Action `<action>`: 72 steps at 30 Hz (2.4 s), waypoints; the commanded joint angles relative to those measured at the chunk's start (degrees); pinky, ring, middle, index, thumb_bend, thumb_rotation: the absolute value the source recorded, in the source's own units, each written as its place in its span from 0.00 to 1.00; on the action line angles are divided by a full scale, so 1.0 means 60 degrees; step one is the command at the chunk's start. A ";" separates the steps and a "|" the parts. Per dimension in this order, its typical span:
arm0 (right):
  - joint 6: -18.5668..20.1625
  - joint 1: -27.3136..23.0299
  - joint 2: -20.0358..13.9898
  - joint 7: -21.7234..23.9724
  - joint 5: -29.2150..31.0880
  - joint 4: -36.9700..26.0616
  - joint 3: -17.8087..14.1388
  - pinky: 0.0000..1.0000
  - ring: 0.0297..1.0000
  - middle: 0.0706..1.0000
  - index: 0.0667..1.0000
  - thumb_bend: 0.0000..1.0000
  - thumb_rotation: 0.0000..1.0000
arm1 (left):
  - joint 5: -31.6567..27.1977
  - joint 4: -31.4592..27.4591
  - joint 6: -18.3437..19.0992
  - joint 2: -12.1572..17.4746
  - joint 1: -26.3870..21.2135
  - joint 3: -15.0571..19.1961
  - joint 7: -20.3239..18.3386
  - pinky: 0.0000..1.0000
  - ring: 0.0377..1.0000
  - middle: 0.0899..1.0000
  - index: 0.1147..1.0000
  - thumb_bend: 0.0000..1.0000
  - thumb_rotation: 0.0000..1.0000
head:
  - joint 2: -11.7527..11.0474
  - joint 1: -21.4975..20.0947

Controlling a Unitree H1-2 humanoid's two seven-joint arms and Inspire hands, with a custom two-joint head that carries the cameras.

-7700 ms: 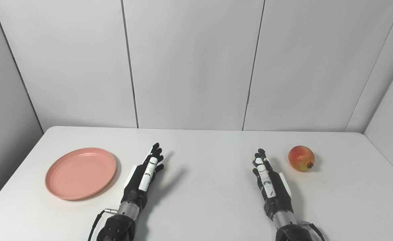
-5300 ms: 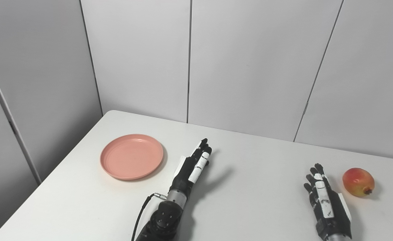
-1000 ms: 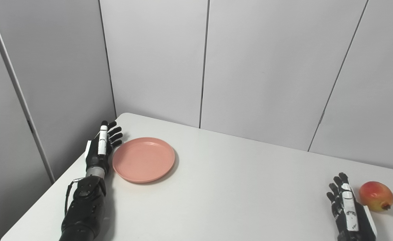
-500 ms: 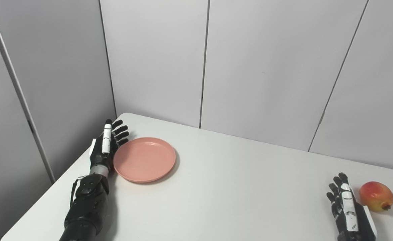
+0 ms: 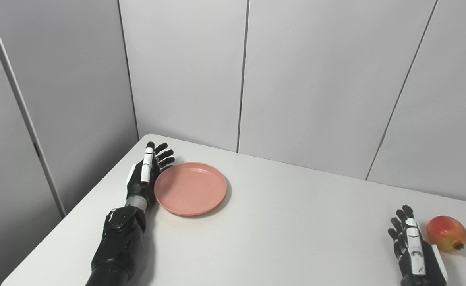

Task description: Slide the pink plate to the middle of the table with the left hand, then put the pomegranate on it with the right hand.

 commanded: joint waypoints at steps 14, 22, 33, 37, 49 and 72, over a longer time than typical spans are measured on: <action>-0.0093 -0.0291 -0.0078 -0.0046 -0.0021 -0.0408 0.0010 1.00 1.00 1.00 1.00 0.41 0.90 | 0.0501 -0.0792 0.0281 -0.0598 -0.0074 -0.0619 0.0242 0.81 0.83 0.82 0.80 0.60 1.00 | 0.0080 -0.0050; -0.0105 -0.0294 -0.0063 -0.0024 0.0016 -0.0405 0.0010 1.00 1.00 1.00 1.00 0.42 0.89 | 0.0702 -0.1398 0.0676 -0.0879 0.0080 -0.0899 0.0186 0.83 0.85 0.83 0.82 0.61 1.00 | 0.0148 -0.0161; -0.0041 -0.0328 -0.0006 -0.0167 -0.0082 -0.0353 0.0035 1.00 1.00 1.00 1.00 0.46 0.87 | 0.1002 -0.2048 0.1243 -0.1076 0.0297 -0.1236 0.0253 0.83 0.84 0.83 0.81 0.61 1.00 | 0.0316 -0.0528; -0.0043 -0.0343 0.0017 -0.0139 0.0015 -0.0305 0.0028 1.00 1.00 1.00 1.00 0.49 0.85 | 0.1061 -0.2270 0.1398 -0.1184 0.0390 -0.1349 0.0175 0.83 0.85 0.83 0.81 0.60 1.00 | 0.0386 -0.0715; -0.0034 -0.0392 0.0112 -0.0416 -0.0211 -0.0220 0.0106 1.00 0.98 0.99 1.00 0.52 0.84 | 0.1130 -0.3018 0.1851 -0.1387 0.0693 -0.1693 0.0046 0.84 0.86 0.84 0.82 0.60 1.00 | 0.0666 -0.1346; 0.0191 -0.0381 0.0561 -0.0878 -0.0439 -0.0499 0.0315 0.97 0.95 0.96 0.97 0.55 0.83 | 0.1480 -0.4072 0.2144 -0.1909 0.1246 -0.2107 0.0126 0.88 0.90 0.90 0.89 0.56 1.00 | 0.1096 -0.3207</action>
